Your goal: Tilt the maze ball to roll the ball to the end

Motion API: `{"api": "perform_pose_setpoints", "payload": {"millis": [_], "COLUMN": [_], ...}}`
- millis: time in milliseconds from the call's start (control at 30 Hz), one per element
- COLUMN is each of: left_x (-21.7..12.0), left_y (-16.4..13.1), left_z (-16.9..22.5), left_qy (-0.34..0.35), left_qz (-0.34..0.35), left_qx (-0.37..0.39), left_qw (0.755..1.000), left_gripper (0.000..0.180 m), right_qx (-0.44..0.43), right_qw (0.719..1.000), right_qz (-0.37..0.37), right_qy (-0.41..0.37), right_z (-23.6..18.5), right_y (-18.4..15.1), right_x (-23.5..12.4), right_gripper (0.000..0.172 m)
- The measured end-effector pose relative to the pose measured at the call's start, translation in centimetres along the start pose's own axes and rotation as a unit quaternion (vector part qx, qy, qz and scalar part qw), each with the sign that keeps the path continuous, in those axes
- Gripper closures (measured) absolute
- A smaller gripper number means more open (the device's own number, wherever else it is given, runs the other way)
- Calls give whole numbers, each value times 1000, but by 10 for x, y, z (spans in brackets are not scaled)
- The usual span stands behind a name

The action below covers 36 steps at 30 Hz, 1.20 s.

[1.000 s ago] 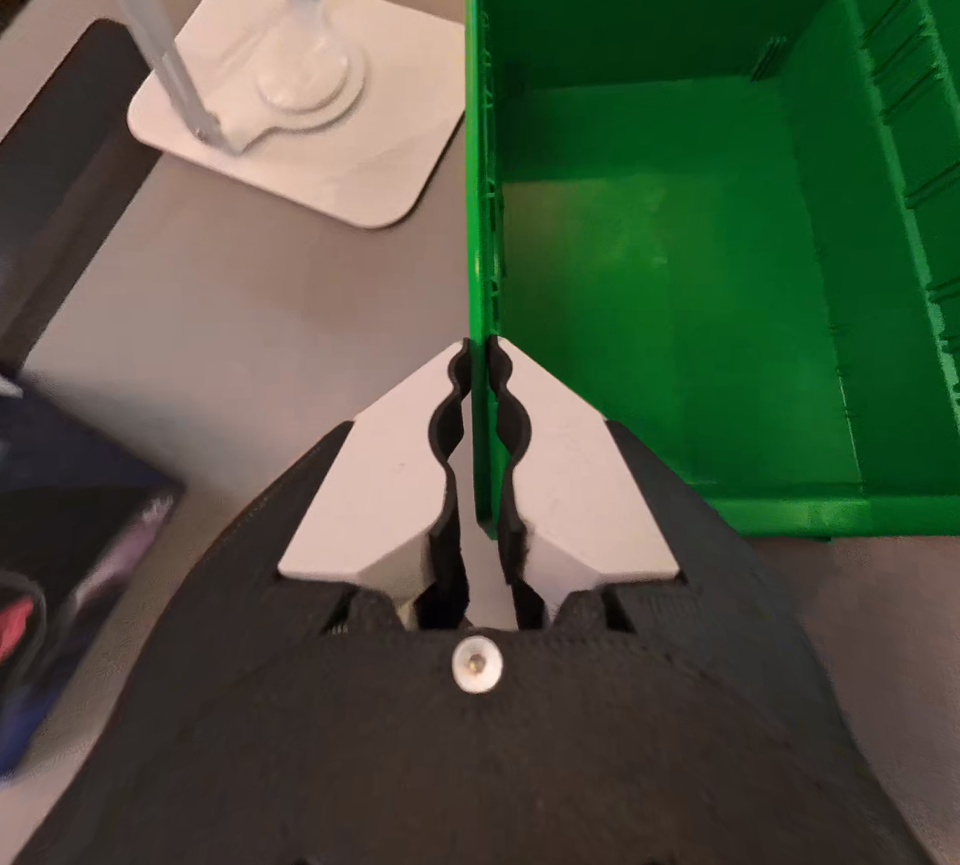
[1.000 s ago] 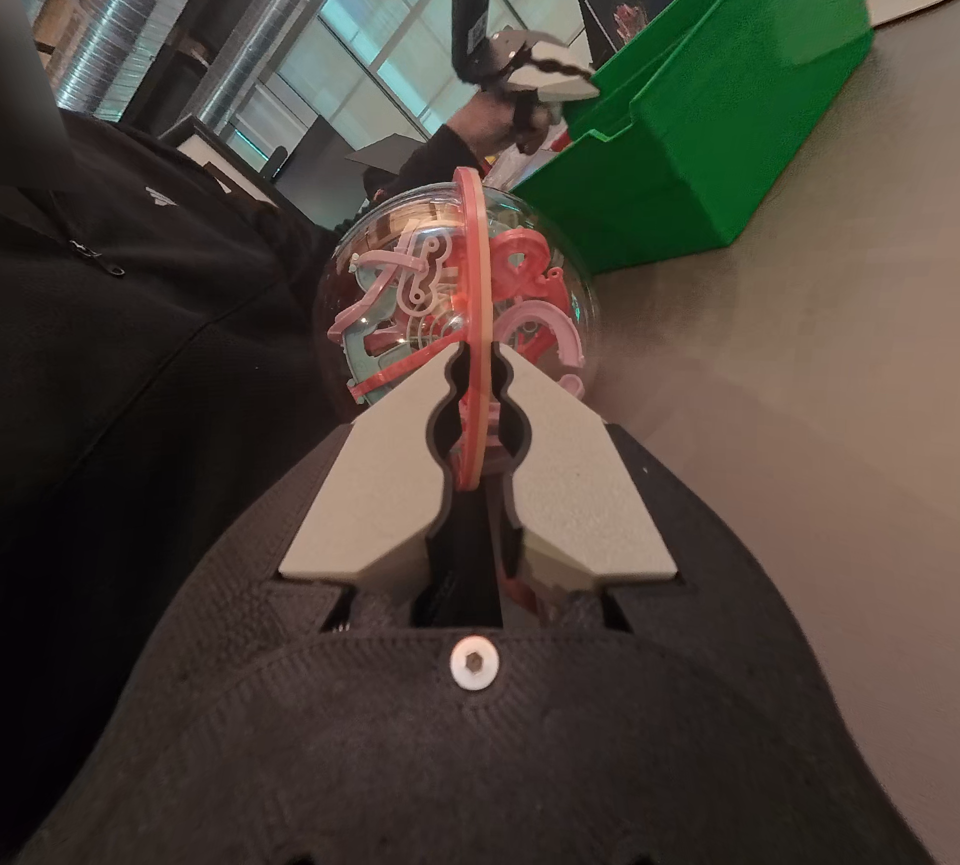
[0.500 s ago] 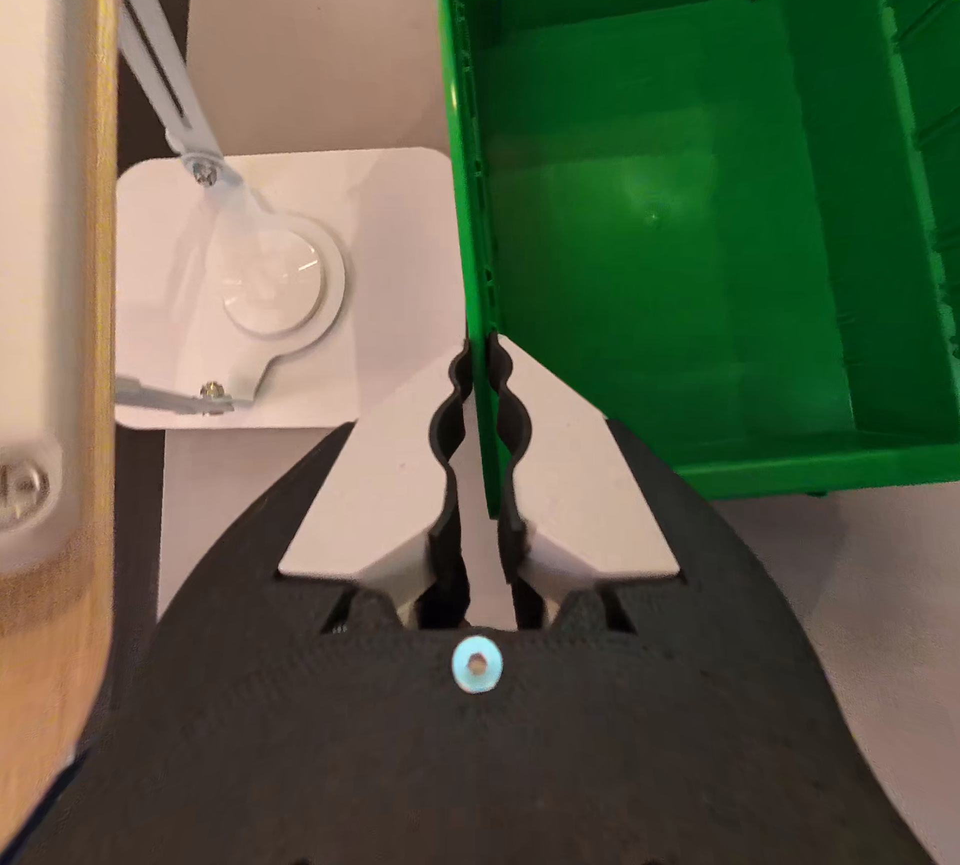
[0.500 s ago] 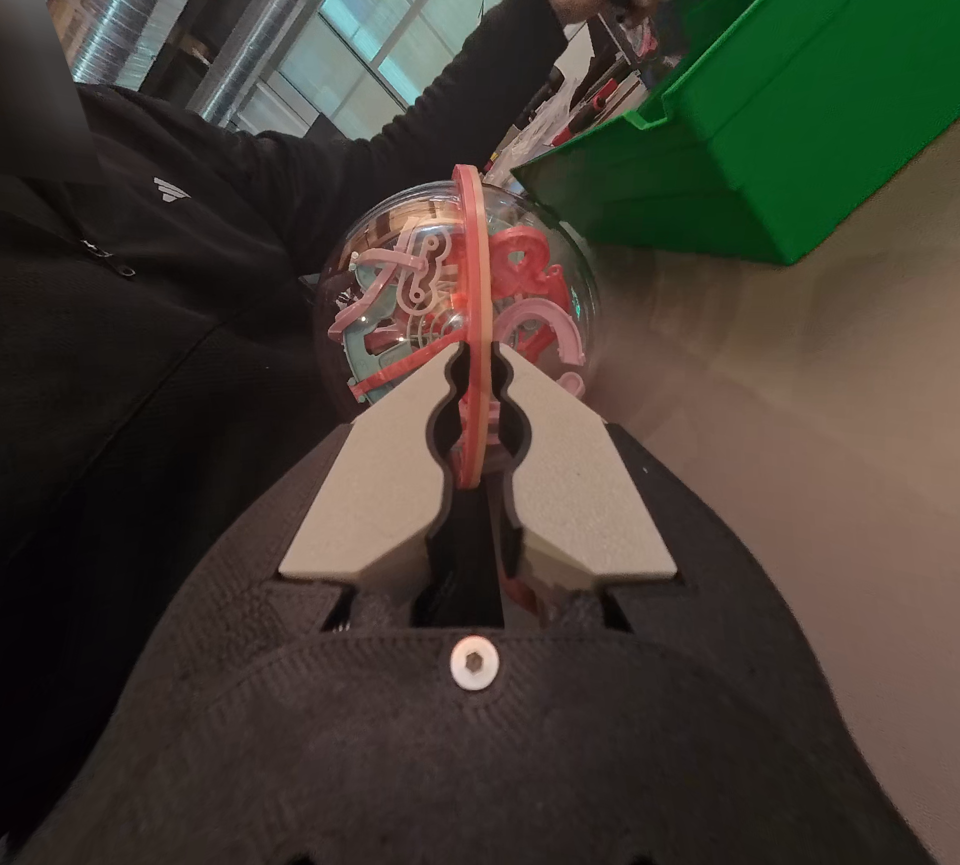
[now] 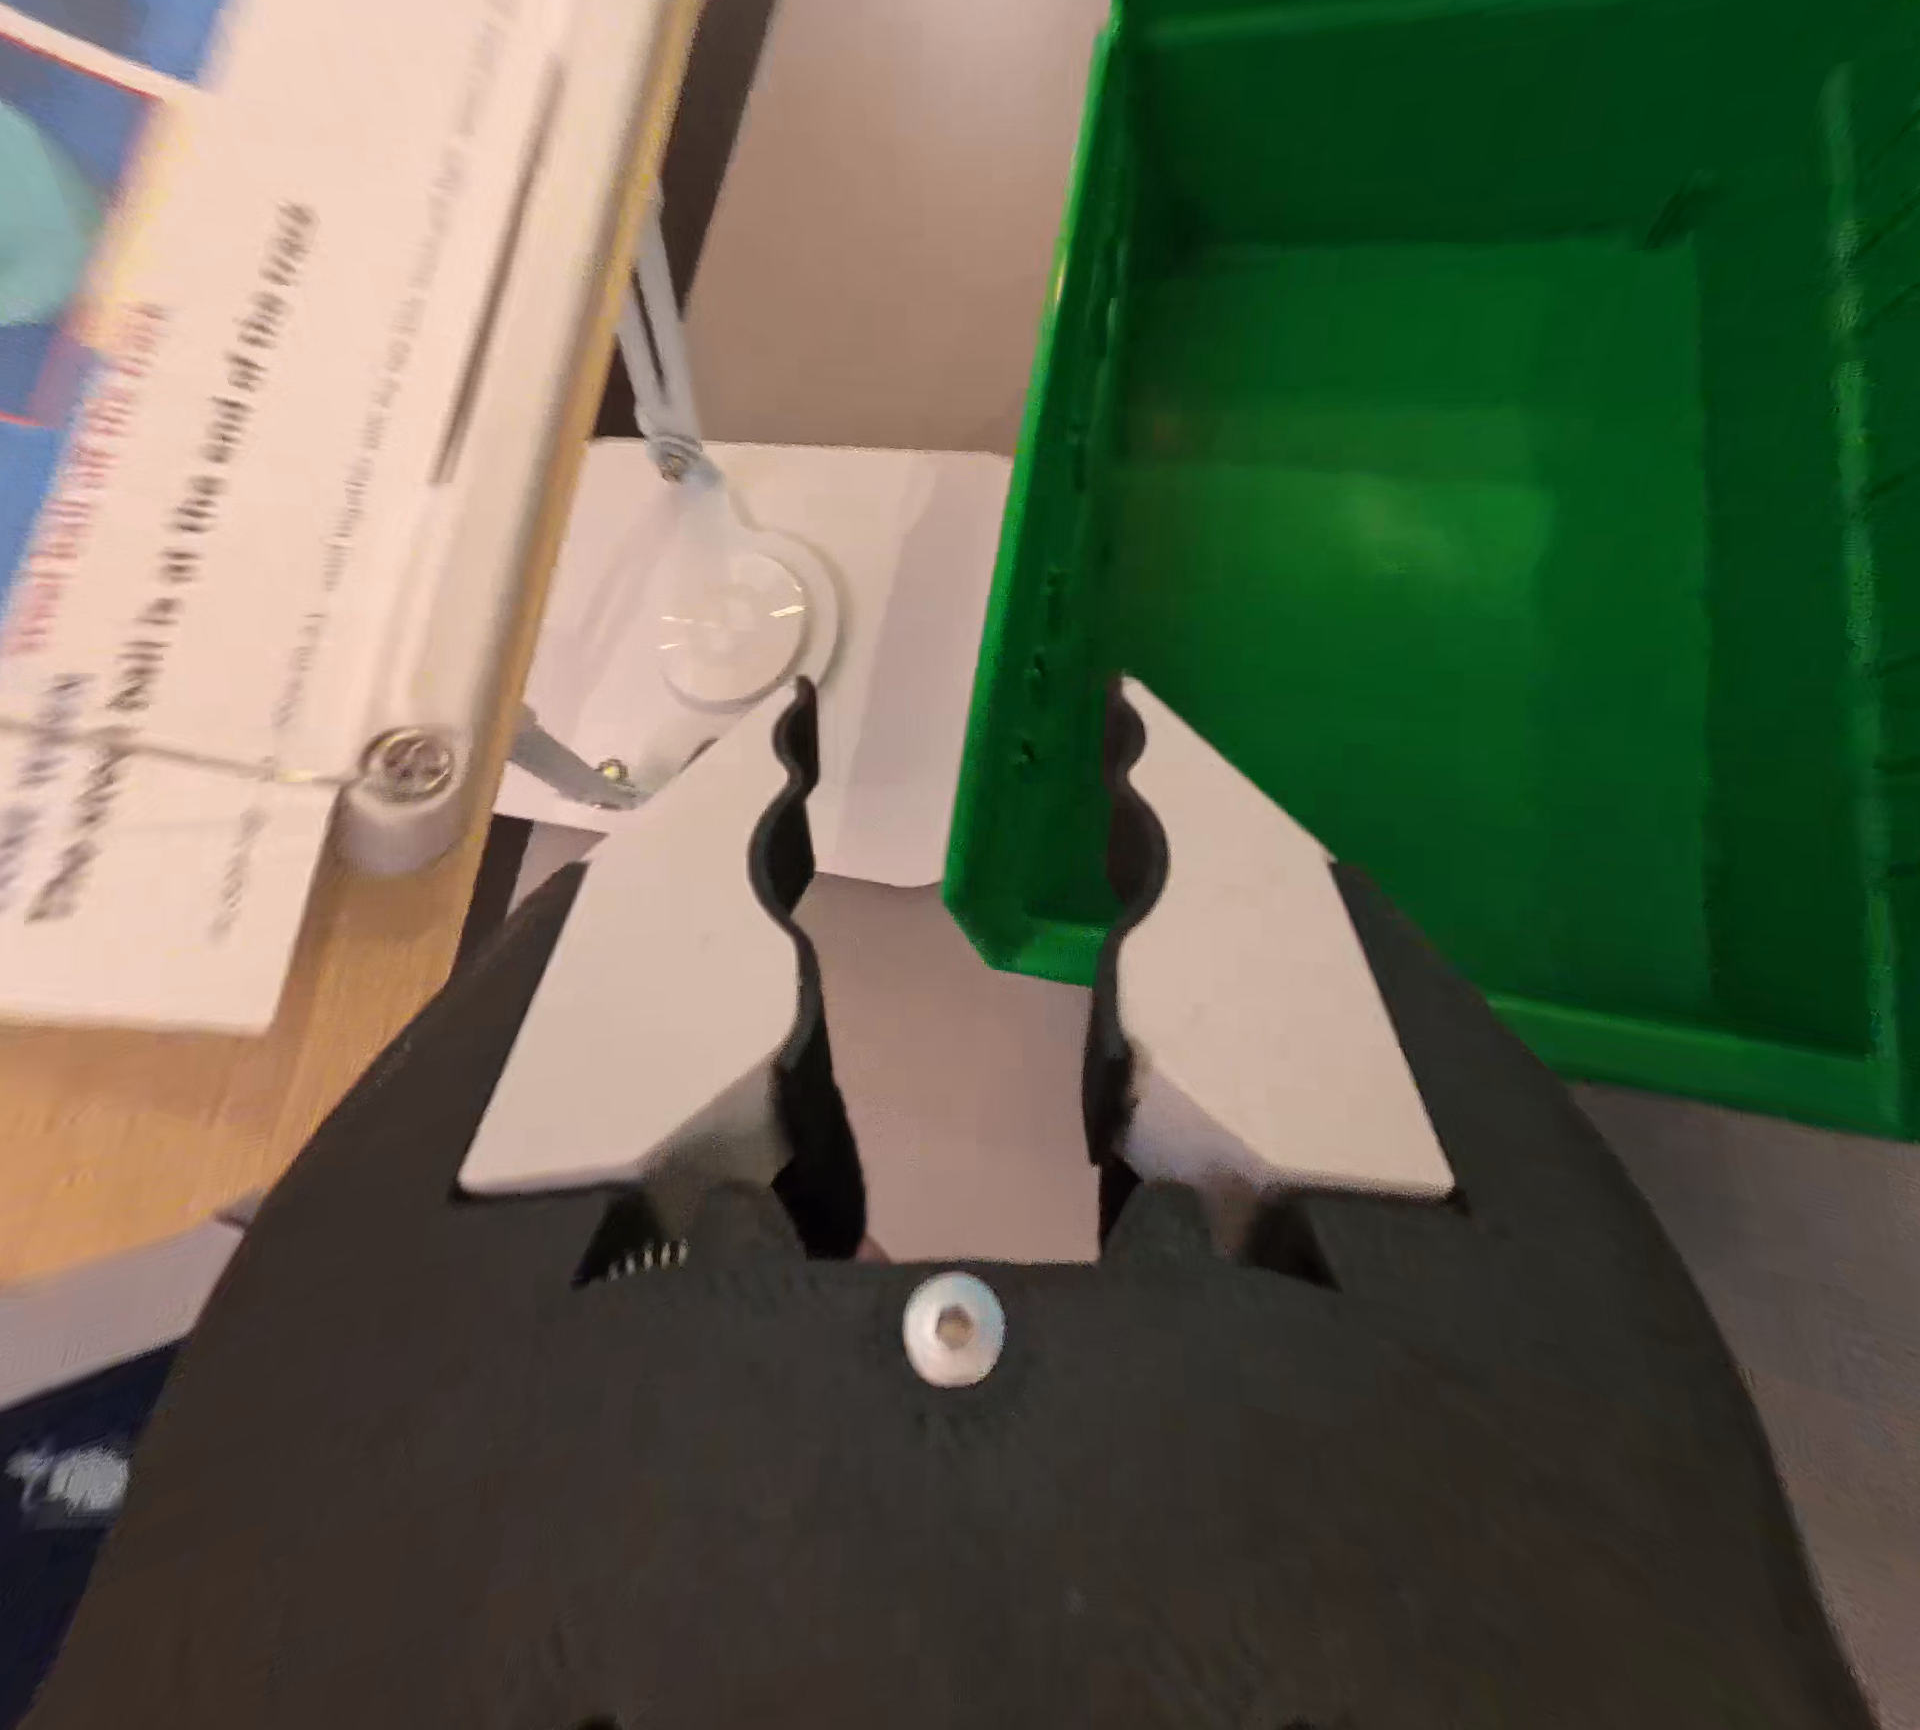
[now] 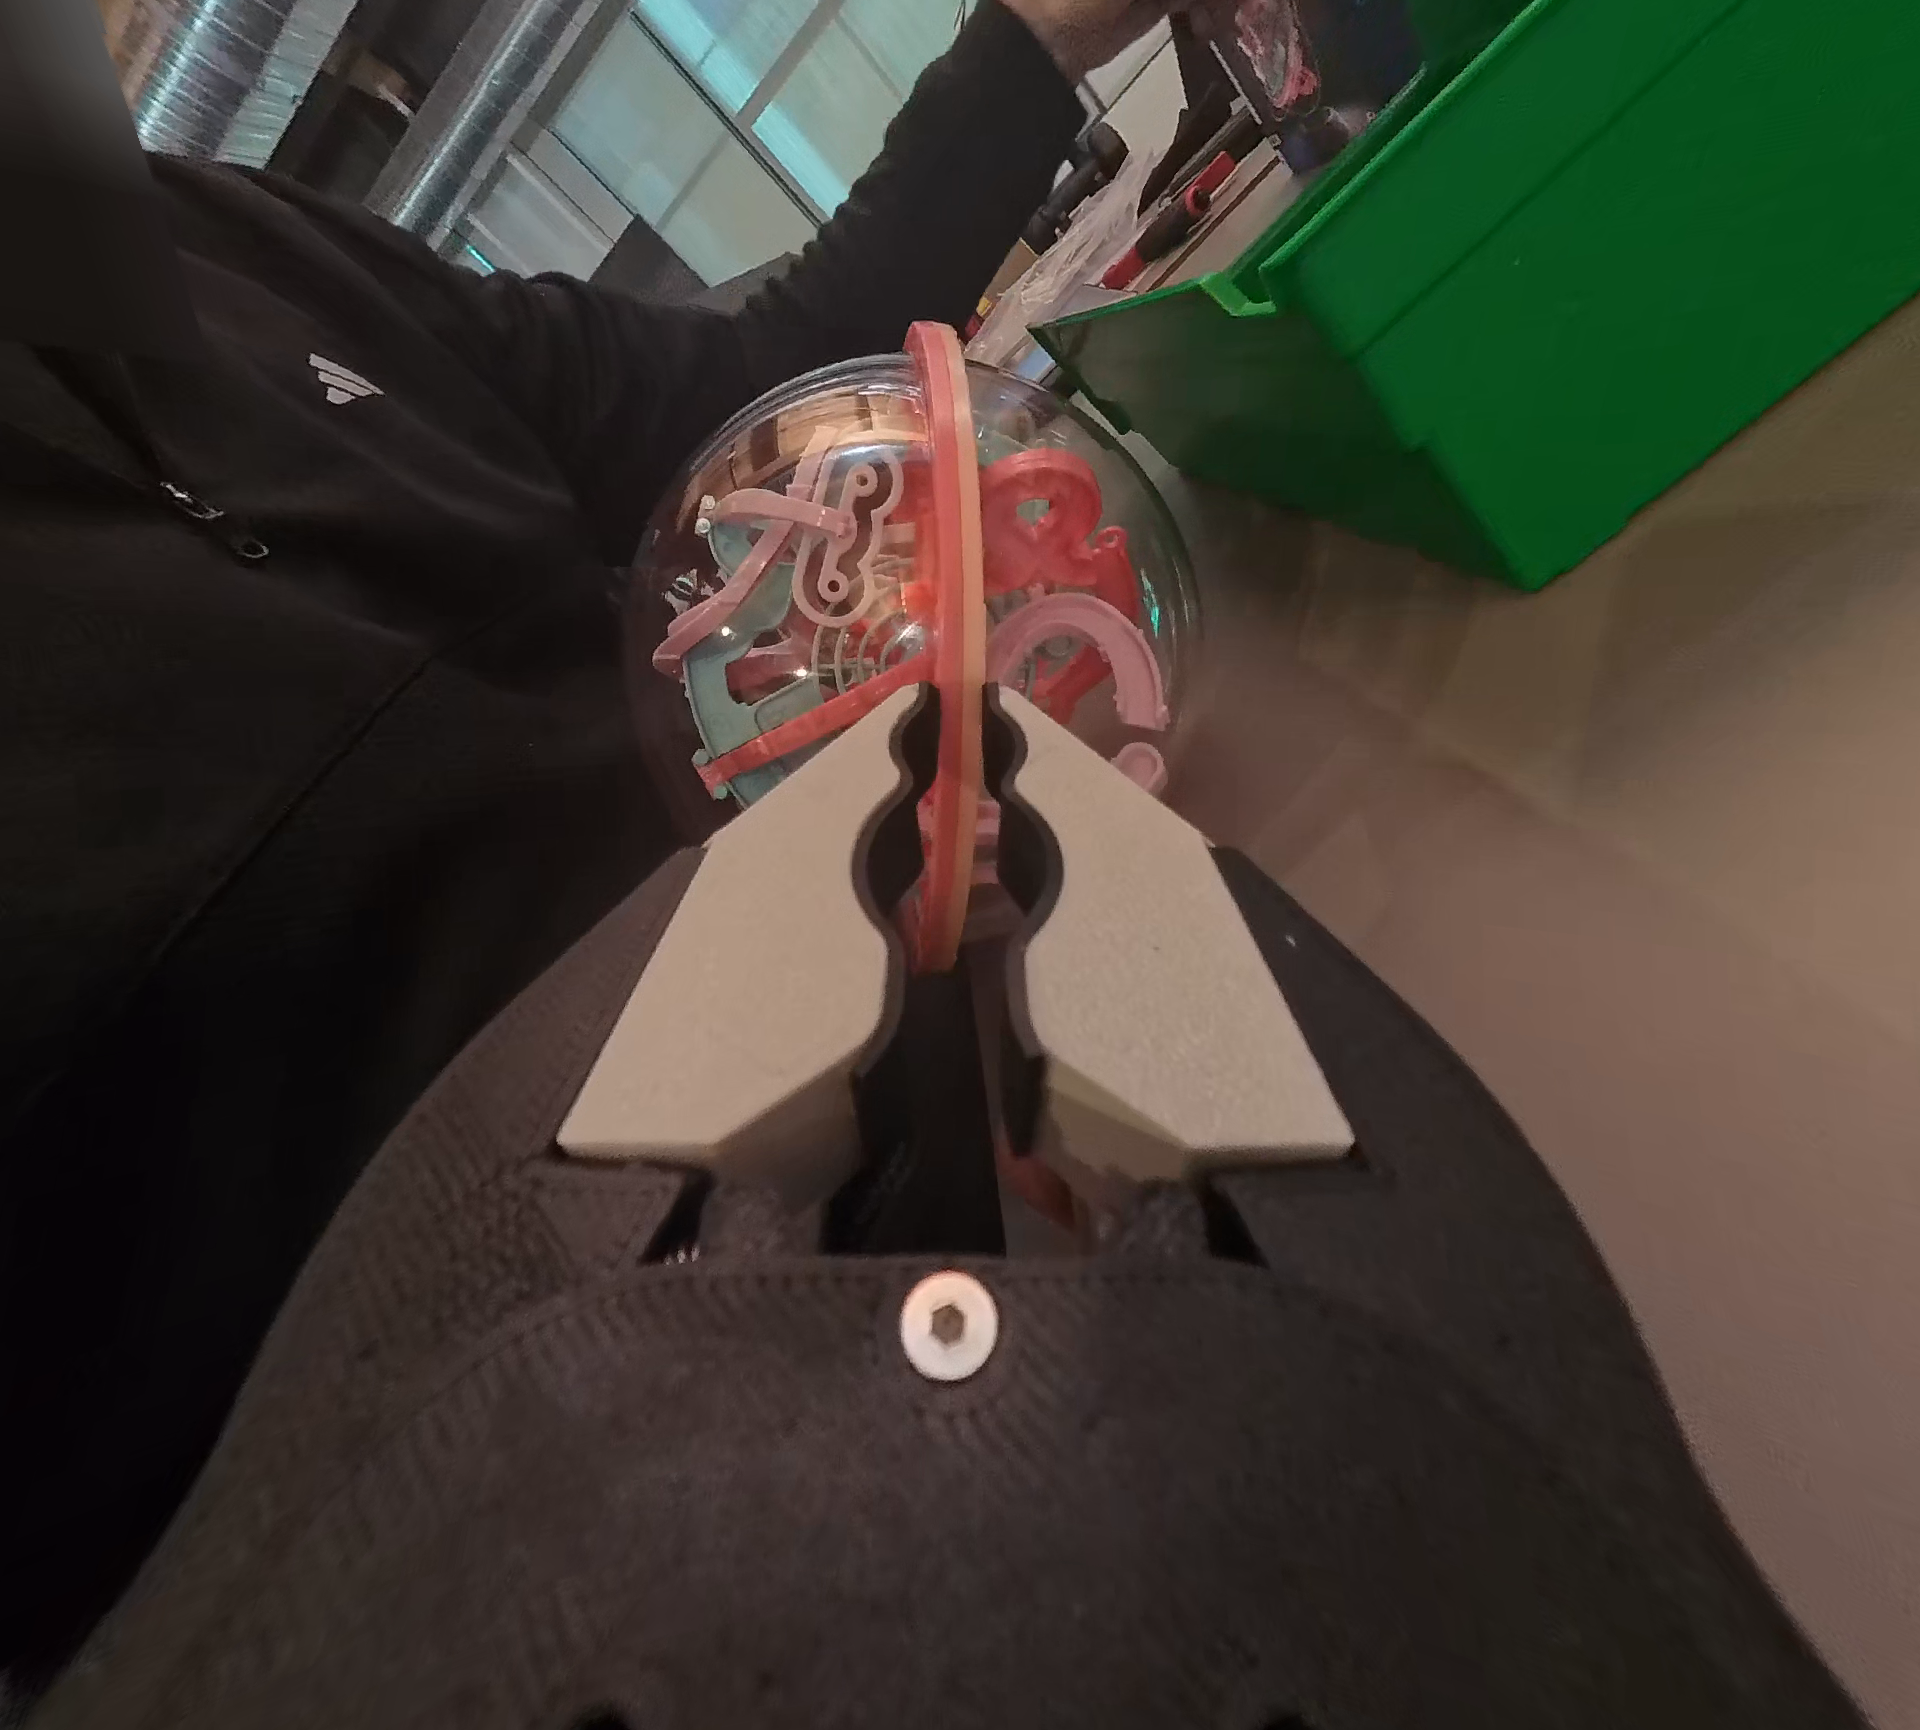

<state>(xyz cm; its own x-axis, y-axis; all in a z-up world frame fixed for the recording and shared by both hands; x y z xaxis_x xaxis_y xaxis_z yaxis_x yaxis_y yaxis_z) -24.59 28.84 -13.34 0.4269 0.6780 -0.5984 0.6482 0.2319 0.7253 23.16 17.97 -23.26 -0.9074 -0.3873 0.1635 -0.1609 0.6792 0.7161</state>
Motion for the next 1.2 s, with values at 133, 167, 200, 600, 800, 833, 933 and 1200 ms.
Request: {"api": "perform_pose_setpoints", "payload": {"millis": [133, 167, 200, 600, 800, 833, 933, 1200], "left_x": [-49, -58, -66, -68, -46, -42, -39, -38], "left_y": [27, 33, 38, -5, -4, -4, -6, -8], "left_z": [43, 59, 78, 285, 331, 335, 336, 336], "left_qy": [90, 96, 90, -48, -95, -95, -111, -98], "left_qz": [60, 68, 77, 104, 118, 117, 140, 175], "left_qx": [7, -5, -19, -351, -386, -386, -415, -436], "left_qw": [994, 993, 993, 929, 910, 910, 892, 877], "left_gripper": [124, 123, 123, 127, 130, 131, 138, 161], "right_qx": [-1, 0, -1, -4, -5, -6, -5, -2], "right_qw": [1000, 1000, 1000, 1000, 1000, 1000, 1000, 1000], "right_qz": [-4, -4, -4, -9, -9, -10, -2, -2], "right_qy": [0, 0, 0, -2, -6, -7, -11, -10], "right_z": [0, 0, 0, 0, 0, 0, 0, 1], "right_y": [0, 0, 0, -1, -1, -1, 0, 0], "right_x": [1, 1, 1, 2, 2, 2, 1, 1], "right_gripper": [165, 165, 165, 165, 165, 165, 165, 165]}}
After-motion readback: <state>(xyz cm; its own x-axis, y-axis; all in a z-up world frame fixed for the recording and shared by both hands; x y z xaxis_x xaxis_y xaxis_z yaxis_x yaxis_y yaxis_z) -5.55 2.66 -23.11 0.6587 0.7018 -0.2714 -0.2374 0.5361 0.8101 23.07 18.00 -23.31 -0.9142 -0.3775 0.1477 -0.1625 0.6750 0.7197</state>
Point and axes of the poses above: each gripper's, where its closed fingertips meet, x out along the fingers, y out of its top, z = x × y across the jaws, the point moved 9 cm from there along -x, back along the fingers, and after that the axes turned 12 degrees about y, right-handed, at the moved point
